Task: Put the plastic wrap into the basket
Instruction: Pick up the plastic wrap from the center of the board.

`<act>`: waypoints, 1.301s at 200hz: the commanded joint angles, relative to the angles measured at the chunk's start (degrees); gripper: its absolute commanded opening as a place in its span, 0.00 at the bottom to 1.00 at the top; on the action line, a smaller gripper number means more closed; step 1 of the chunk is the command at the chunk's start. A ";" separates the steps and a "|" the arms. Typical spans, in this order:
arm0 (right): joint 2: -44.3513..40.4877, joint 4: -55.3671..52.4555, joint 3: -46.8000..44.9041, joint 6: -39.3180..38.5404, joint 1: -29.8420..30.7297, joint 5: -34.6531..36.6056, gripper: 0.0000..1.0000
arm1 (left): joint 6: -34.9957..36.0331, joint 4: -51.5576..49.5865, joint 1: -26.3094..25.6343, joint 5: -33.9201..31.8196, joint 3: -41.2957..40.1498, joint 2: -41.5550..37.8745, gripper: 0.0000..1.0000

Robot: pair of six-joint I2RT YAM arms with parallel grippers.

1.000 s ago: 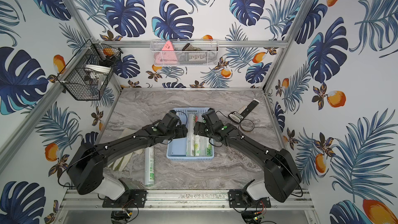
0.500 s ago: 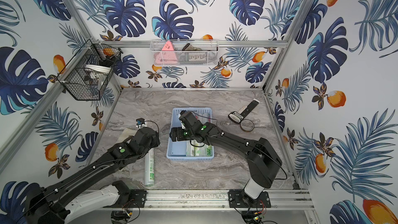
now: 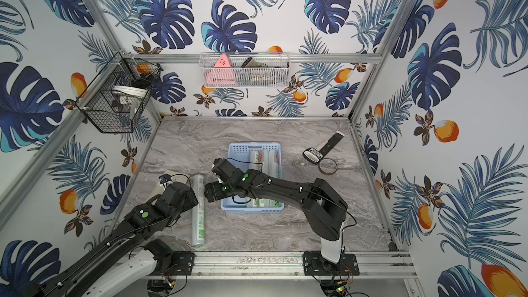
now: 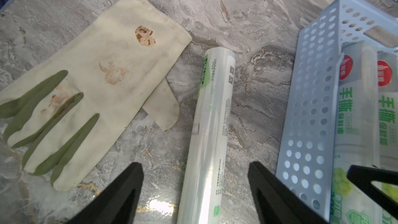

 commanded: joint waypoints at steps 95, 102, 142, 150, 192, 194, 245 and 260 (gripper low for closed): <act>-2.20 0.40 -1.06 -0.42 1.45 9.50 0.97 | -0.16 6.95 1.86 13.67 -4.50 8.06 0.89; -2.11 0.30 -1.01 -0.44 1.45 9.47 0.97 | 0.22 6.95 1.99 13.66 -4.41 8.10 0.89; -2.15 0.66 -1.66 0.00 1.45 9.78 0.97 | 3.09 8.55 2.77 15.40 -5.00 8.06 0.91; -2.27 0.66 -1.76 0.00 1.45 9.91 0.97 | 3.03 8.59 2.84 15.36 -5.02 8.40 0.90; -3.02 0.93 -2.28 0.07 1.45 10.94 0.97 | 4.04 8.96 3.11 15.20 -4.67 11.93 0.85; -3.06 0.99 -2.29 0.12 1.45 11.01 0.97 | 4.06 9.10 3.14 15.31 -4.67 12.16 0.85; -2.98 0.59 -2.36 0.07 1.45 11.13 0.97 | 5.59 11.56 3.40 16.06 -5.18 15.37 0.82; -2.95 0.69 -2.54 0.06 1.46 11.04 0.97 | 5.69 12.64 3.69 16.34 -5.78 15.66 0.78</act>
